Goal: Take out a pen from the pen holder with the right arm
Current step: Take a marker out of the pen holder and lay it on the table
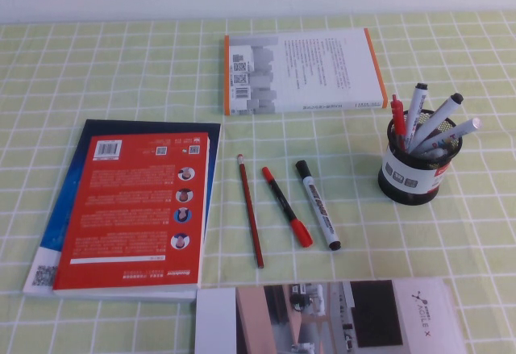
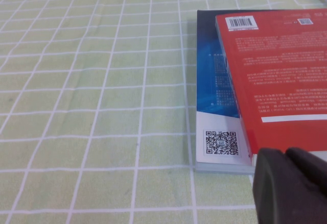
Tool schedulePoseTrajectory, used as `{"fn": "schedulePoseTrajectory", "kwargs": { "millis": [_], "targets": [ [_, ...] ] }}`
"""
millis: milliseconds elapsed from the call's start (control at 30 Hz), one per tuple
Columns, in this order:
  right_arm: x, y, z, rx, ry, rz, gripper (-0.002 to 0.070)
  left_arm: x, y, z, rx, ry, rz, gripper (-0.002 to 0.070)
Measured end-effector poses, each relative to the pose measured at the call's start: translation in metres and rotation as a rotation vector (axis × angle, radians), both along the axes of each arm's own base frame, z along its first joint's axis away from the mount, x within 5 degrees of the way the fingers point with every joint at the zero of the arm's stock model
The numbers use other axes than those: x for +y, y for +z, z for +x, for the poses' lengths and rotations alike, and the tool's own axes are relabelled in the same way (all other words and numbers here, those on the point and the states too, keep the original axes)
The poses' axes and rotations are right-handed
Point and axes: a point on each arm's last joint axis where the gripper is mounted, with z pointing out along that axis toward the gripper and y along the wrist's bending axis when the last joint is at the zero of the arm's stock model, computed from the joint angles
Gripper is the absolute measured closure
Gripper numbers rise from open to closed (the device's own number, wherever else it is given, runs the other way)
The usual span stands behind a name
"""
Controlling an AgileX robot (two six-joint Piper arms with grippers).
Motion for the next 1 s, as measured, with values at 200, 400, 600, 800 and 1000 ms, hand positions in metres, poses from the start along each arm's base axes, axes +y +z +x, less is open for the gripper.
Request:
{"fn": "schedulePoseTrajectory", "kwargs": {
  "millis": [200,400,600,800,1000],
  "targets": [
    [0.006,0.014,0.033,0.010,0.043,-0.054,0.0689,0.000,0.000,0.000,0.000,0.000,0.000,0.0680],
    [0.030,0.018,0.056,-0.034,0.119,-0.129,0.0689,0.000,0.000,0.000,0.000,0.000,0.000,0.0680],
    [0.060,0.009,0.064,-0.153,0.199,-0.203,0.0663,0.000,0.000,0.000,0.000,0.000,0.000,0.0680],
    [0.059,-0.025,0.048,-0.377,0.147,-0.237,0.0498,0.000,0.000,0.000,0.000,0.000,0.000,0.0680],
    [0.054,-0.049,0.038,-0.392,0.148,-0.253,0.0325,0.000,0.000,0.000,0.000,0.000,0.000,0.0680]
  ]
}}
